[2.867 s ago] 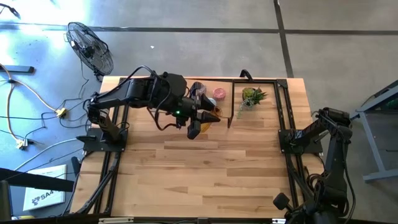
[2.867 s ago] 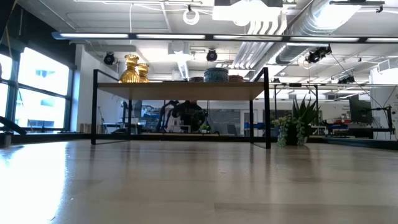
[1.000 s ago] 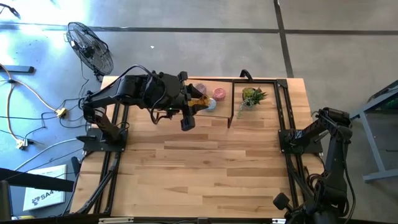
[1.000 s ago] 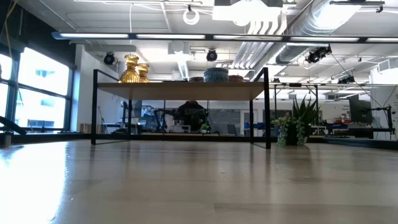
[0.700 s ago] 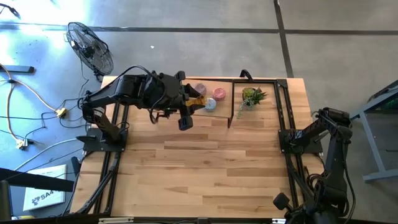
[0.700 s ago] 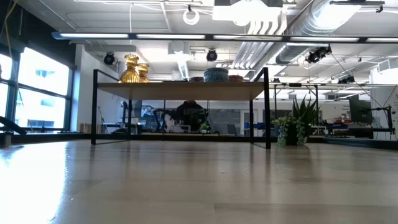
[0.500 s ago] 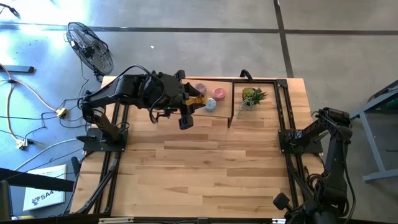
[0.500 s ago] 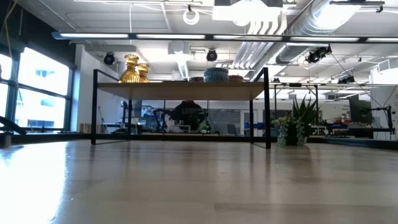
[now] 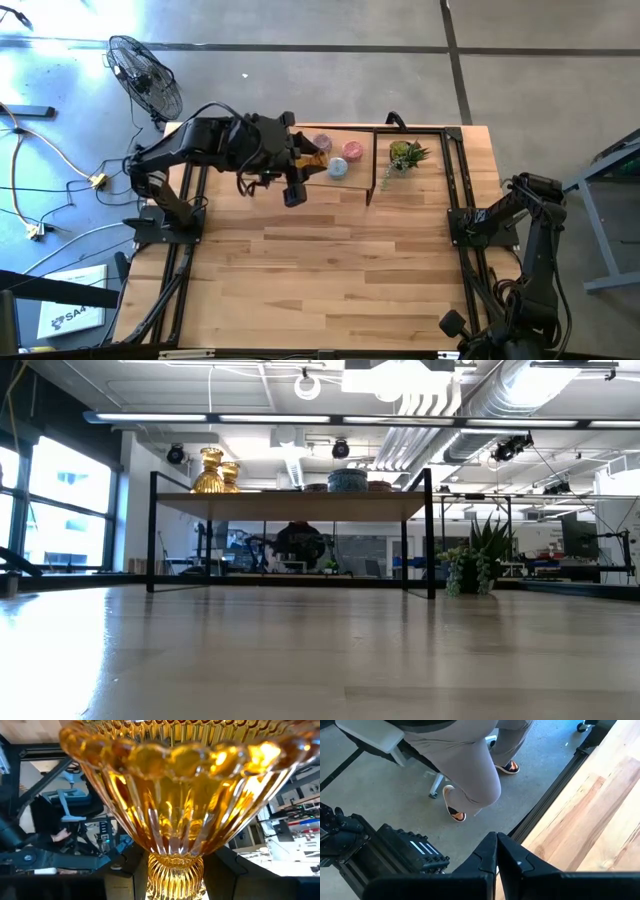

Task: Pick & Place candle stick holders
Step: Put the yellow glass candle holder on the shelf

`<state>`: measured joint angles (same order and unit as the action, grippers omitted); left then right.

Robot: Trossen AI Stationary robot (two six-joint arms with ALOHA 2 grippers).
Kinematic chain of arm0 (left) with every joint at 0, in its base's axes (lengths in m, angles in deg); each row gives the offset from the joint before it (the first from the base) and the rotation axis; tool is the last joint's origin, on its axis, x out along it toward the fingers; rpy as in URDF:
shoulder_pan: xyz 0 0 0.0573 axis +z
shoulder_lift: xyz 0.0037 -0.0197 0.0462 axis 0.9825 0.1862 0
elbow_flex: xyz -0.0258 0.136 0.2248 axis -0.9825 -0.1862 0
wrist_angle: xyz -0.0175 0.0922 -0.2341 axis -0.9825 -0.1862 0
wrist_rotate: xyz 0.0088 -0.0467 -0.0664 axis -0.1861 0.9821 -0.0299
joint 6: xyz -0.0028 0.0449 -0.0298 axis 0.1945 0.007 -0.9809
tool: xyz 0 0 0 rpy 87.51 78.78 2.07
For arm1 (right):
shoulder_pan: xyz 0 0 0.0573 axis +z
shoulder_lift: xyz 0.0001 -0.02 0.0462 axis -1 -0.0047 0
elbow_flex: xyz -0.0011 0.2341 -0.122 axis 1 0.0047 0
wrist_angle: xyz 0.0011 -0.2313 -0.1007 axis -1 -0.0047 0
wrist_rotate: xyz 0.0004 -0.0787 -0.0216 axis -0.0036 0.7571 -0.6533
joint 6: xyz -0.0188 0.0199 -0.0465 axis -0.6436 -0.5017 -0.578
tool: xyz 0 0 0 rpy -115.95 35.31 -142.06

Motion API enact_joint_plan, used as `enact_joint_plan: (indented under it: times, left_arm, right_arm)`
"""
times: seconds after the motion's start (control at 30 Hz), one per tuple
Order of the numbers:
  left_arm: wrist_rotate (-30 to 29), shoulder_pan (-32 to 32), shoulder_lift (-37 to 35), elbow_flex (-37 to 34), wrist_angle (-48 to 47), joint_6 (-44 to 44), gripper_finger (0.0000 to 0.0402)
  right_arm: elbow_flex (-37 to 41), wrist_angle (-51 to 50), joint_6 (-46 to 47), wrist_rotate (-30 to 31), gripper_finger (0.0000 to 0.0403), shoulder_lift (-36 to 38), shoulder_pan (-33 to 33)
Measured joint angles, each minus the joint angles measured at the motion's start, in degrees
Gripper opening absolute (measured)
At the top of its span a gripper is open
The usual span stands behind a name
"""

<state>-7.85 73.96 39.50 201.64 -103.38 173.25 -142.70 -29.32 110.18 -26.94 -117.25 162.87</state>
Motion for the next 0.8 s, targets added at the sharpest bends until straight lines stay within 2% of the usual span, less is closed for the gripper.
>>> enact_joint_plan:
  times: [0.37,0.63,0.8]
  left_arm:
    - [-0.69,-0.16,-2.09,0.0,-3.19,-0.25,0.0134]
    - [-4.23,-3.54,-4.75,0.04,-6.8,-1.37,0.0134]
    - [-6.48,-5.41,-5.81,0.06,-6.34,-6.26,0.0134]
  right_arm:
    - [0.0,0.0,0.0,0.03,0.0005,0.0,0.02]
    - [0.0,0.02,0.0,0.03,0.0004,0.0,0.02]
    - [0.0,-0.02,0.0,0.02,0.0004,0.0,0.0]
